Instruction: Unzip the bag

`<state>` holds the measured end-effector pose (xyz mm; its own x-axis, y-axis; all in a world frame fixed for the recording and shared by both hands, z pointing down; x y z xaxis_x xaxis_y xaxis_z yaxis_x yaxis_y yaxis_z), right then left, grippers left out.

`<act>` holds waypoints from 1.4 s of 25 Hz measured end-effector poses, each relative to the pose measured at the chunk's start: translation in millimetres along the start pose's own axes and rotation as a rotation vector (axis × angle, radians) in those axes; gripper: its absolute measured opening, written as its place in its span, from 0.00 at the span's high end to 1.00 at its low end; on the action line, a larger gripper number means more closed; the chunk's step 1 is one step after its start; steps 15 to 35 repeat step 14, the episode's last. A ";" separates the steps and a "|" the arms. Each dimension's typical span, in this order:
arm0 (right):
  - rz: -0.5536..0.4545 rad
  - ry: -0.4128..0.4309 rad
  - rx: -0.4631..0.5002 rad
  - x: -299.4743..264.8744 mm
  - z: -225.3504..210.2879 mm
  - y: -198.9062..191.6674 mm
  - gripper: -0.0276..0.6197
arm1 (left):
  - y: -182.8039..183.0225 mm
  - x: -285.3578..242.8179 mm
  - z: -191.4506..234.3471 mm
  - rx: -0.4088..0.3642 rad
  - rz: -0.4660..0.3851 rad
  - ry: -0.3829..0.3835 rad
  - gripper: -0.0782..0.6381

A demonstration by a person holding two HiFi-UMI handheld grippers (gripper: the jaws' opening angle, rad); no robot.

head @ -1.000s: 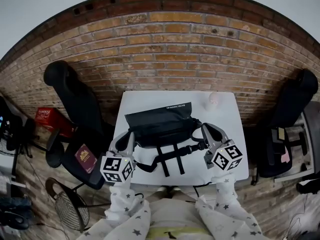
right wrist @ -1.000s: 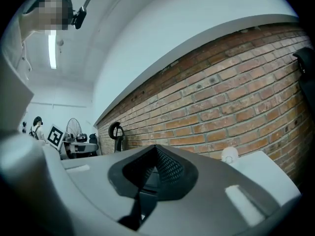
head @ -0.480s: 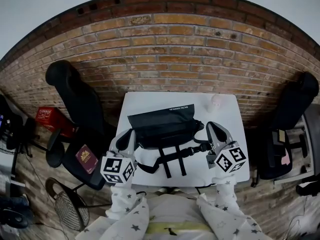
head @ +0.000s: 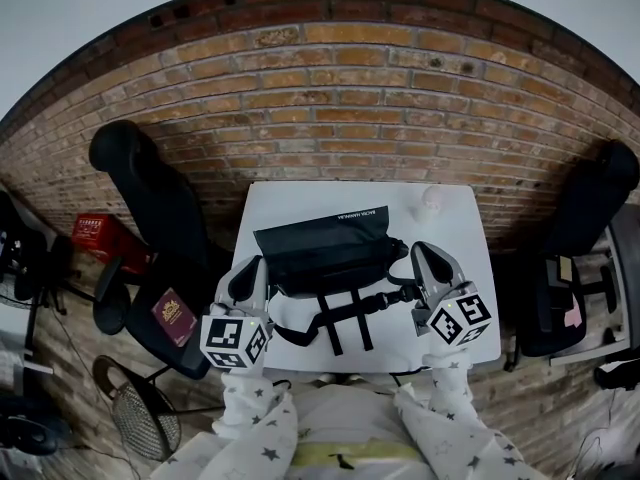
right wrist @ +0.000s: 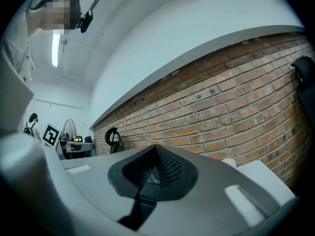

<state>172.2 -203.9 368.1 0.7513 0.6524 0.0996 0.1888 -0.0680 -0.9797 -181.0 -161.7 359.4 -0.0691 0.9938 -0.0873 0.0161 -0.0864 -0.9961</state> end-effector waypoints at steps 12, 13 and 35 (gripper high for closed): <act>0.004 -0.018 0.001 4.3 -3.5 -0.6 0.95 | -2.3 -2.0 1.7 -0.003 0.003 0.016 0.89; 0.005 -0.020 0.002 4.9 -3.9 0.0 0.95 | -2.4 -2.1 2.1 -0.002 0.002 0.019 0.89; 0.005 -0.023 0.002 5.4 -4.3 0.5 0.95 | -2.5 -2.3 2.4 -0.002 0.001 0.021 0.89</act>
Point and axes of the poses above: the fingertips, and each gripper's own axes: x backward along the fingers, z to its left, y out of its top, the point moved 8 cm from there along x, backward along the fingers, and after that the axes turned 15 degrees about y, right-handed, at the moved point
